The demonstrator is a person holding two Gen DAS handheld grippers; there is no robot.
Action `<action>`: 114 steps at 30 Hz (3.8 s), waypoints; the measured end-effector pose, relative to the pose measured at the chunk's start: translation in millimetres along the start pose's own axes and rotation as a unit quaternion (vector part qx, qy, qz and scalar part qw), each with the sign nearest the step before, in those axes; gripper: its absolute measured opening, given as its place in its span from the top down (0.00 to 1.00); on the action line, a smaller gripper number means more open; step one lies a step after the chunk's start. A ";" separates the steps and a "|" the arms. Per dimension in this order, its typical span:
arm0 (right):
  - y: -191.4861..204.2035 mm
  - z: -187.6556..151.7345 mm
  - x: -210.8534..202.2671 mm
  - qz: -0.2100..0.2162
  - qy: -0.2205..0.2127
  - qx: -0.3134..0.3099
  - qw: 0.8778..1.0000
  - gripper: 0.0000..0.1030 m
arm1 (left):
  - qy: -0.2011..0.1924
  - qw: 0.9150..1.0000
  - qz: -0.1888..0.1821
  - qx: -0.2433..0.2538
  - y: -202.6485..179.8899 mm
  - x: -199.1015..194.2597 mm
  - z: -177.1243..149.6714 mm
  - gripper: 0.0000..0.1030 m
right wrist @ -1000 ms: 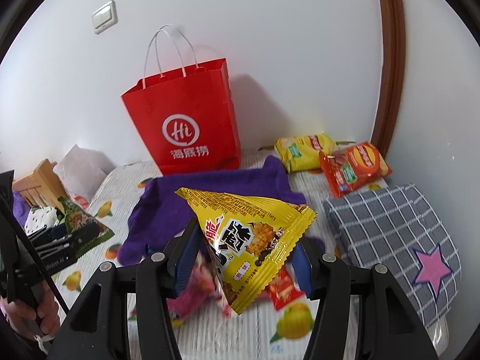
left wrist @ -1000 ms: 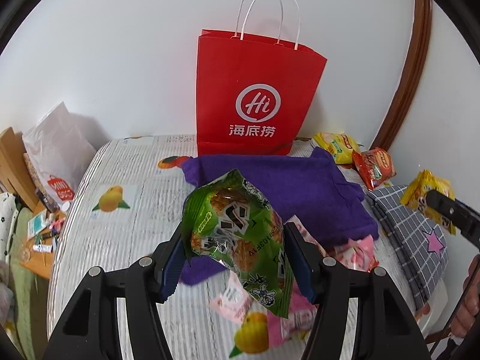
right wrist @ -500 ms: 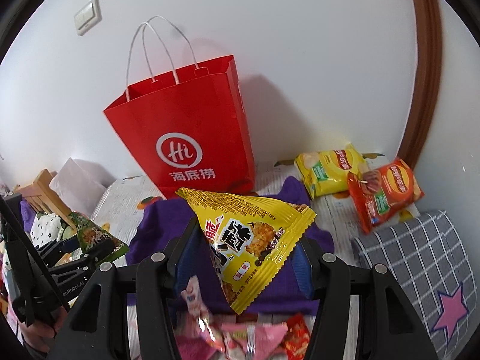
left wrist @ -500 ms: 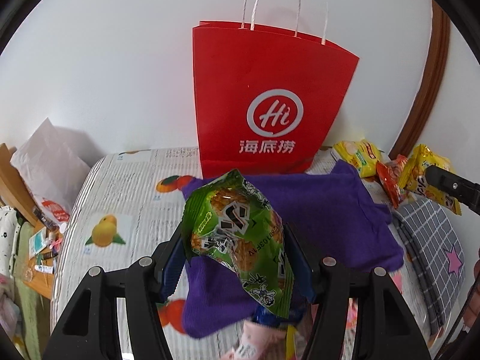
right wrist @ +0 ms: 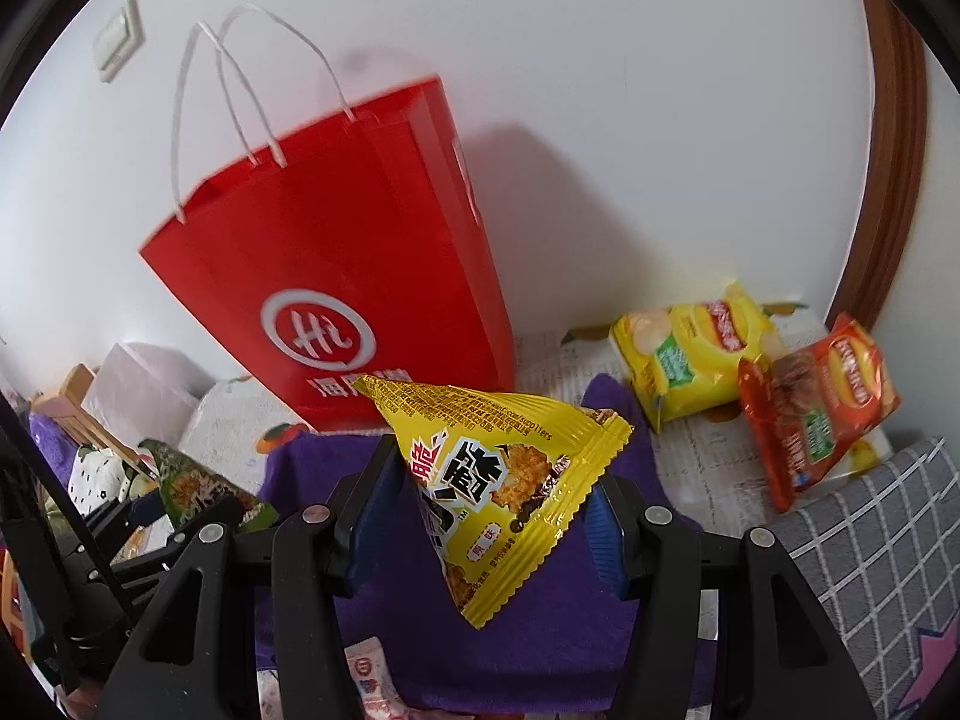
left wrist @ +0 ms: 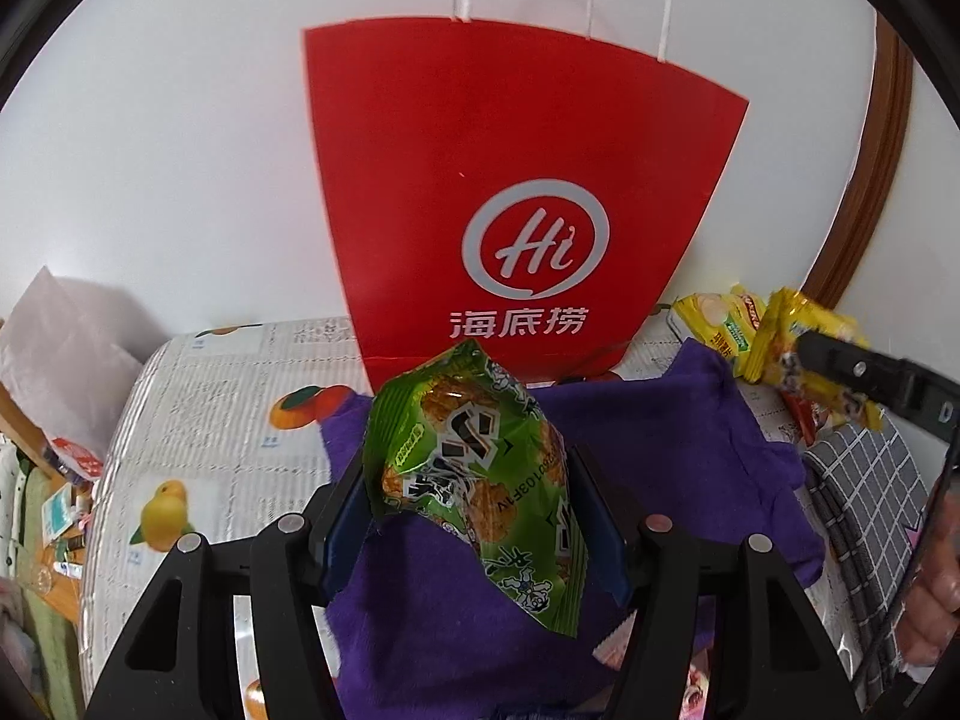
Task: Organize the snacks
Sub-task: 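Carry both held packets over the purple towel toward the red bag, then lower and release both packets onto the purple towel, opening both tools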
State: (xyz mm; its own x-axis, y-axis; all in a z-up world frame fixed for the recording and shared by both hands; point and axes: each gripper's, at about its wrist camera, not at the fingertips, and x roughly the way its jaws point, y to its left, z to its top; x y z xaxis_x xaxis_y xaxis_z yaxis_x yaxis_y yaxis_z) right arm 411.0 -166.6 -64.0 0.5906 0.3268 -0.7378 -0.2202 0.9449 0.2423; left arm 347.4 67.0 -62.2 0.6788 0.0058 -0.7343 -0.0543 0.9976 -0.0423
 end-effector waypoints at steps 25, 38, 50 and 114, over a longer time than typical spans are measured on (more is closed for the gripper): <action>-26.6 -18.5 71.8 0.003 0.110 0.012 0.994 0.46 | 0.056 0.998 -0.010 -0.017 9.8 54.2 -19.3 0.41; -19.7 -22.4 78.8 -0.006 0.118 -0.004 0.993 0.46 | 0.071 0.997 -0.005 -0.022 11.0 62.7 -19.1 0.40; -17.6 -24.0 85.6 -0.006 0.127 -0.006 0.992 0.46 | 0.077 0.997 -0.003 -0.019 9.1 66.2 -20.3 0.40; 18.4 -116.7 -62.8 0.019 0.044 0.012 0.999 0.33 | -0.007 0.999 -0.009 -0.037 25.1 -61.3 -26.2 0.24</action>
State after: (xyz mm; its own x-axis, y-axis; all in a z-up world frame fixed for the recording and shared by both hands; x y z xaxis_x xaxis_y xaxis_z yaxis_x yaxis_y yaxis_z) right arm 279.2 -172.0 -86.7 0.5115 0.3601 -0.7802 -0.2218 0.9325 0.2849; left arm 285.2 89.8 -36.0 0.6903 -0.0113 -0.7235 -0.0946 0.9899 -0.1057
